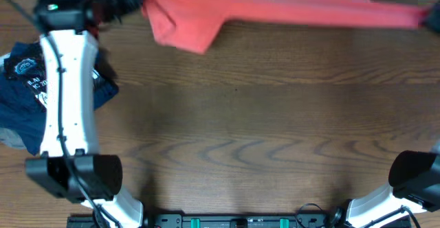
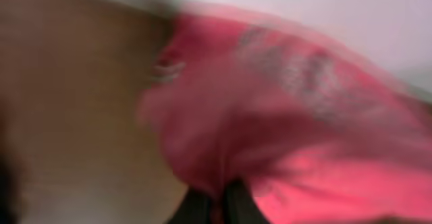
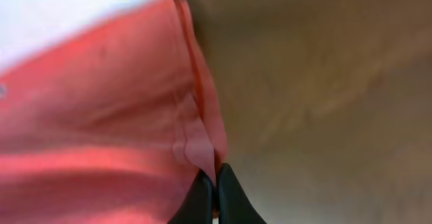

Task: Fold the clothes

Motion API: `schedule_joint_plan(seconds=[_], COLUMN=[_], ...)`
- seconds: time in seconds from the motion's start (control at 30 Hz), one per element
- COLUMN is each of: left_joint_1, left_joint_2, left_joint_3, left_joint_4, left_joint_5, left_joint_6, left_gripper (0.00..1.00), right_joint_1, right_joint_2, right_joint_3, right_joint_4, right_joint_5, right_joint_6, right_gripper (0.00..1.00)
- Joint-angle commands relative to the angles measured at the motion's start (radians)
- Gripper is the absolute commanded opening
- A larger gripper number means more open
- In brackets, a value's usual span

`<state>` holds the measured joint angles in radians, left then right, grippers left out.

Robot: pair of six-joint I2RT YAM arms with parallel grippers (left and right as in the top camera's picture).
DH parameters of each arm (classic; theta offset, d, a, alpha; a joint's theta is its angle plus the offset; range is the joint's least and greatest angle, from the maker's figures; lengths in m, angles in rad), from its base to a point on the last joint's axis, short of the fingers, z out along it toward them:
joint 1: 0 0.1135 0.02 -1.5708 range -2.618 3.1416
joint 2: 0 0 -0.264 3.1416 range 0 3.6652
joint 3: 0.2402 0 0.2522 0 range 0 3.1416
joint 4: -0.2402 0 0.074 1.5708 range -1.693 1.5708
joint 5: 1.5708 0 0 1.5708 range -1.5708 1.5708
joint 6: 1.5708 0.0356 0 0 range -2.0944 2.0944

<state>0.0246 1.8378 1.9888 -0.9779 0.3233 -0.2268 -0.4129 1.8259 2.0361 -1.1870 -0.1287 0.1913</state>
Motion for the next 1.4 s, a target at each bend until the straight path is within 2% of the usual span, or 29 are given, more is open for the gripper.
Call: schedule_joint_plan(seconds=[0.0,0.17,0.33,0.6,0.83,0.97,1.13,1.37], left_joint_1=[-0.015,-0.06,-0.106,-0.142,-0.142,-0.142,-0.142,-0.136], left_joint_2=[0.02,0.025,0.01,-0.117,-0.332,-0.436,-0.474,-0.415], left_joint_3=[-0.035,-0.176,-0.396,-0.74,-0.829,-0.829,-0.829,-0.829], left_joint_4=[-0.126,-0.352,-0.466,-0.45,-0.466,-0.471,-0.357,-0.073], left_joint_5=[-0.204,-0.182,-0.174,-0.175,-0.173,-0.116,-0.113,-0.114], left_joint_6=[0.083,0.057,0.041,0.016,-0.012,-0.014,-0.015,-0.041], left_gripper=[0.06,0.06,0.06,0.06,0.06,0.06,0.06,0.06], right_joint_1=[0.0,-0.013,-0.054,-0.127,-0.129,-0.129,-0.109,-0.05], right_joint_2=[0.019,0.019,0.018,0.018,0.007,-0.019,-0.042,-0.04], right_joint_3=[-0.151,-0.356,-0.478,-0.602,-0.643,-0.644,-0.645,-0.647], right_joint_4=[-0.028,-0.074,-0.158,-0.206,-0.251,-0.268,-0.194,0.049], right_joint_5=[0.108,0.288,0.446,0.469,0.468,0.462,0.382,0.222], right_joint_6=[-0.05,0.042,0.157,0.22,0.232,0.242,0.204,0.076], right_gripper=[0.01,0.01,0.01,0.01,0.01,0.01,0.01,0.01])
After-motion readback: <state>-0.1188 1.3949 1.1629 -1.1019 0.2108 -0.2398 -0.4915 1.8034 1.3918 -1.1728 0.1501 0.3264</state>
